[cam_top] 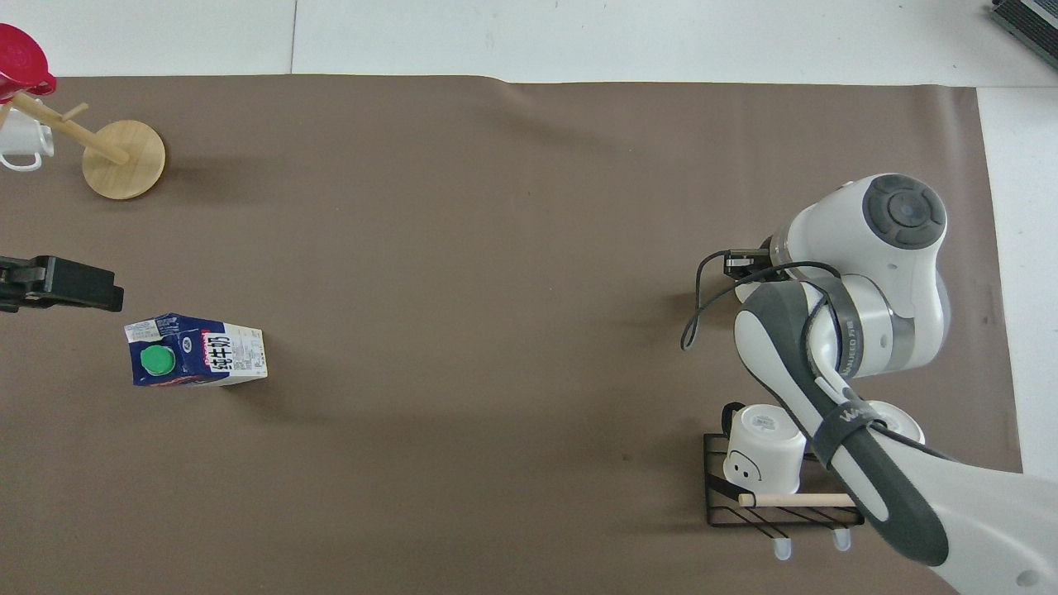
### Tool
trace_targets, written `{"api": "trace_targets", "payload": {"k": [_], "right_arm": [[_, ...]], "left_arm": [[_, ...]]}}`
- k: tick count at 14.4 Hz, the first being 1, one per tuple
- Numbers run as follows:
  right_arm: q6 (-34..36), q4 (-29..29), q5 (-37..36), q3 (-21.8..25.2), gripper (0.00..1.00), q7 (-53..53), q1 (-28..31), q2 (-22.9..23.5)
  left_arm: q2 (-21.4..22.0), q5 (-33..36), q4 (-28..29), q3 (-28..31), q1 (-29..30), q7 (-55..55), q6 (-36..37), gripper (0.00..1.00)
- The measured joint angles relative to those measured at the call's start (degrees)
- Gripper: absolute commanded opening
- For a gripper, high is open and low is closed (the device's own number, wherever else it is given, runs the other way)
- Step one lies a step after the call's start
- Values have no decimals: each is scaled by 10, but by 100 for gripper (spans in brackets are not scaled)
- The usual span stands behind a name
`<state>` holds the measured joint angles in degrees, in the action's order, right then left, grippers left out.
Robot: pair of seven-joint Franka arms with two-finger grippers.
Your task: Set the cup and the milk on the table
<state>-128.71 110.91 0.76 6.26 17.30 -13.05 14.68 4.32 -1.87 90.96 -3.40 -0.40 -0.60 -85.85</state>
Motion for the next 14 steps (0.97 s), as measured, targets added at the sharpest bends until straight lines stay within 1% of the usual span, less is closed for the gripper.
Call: {"api": "trace_targets", "payload": {"k": [2,4,6,9,14], "right_arm": [[5,-14,1,-2,0,40,-2,-1],[28,-37,2,-4,0,98,-14,-1],[47,-62,2,-5,0,159,-38,-2],[56,-81,2,-5,0,249,-79,-1],[94,-113,2,-6,0,320,-138,3]], "left_arm": [[0,0,0,0,0,0,0,100],[0,0,0,0,0,1,0,100],[0,0,0,0,0,1,0,100],[0,0,0,0,0,1,0,100],[0,0,0,0,0,1,0,100]]}}
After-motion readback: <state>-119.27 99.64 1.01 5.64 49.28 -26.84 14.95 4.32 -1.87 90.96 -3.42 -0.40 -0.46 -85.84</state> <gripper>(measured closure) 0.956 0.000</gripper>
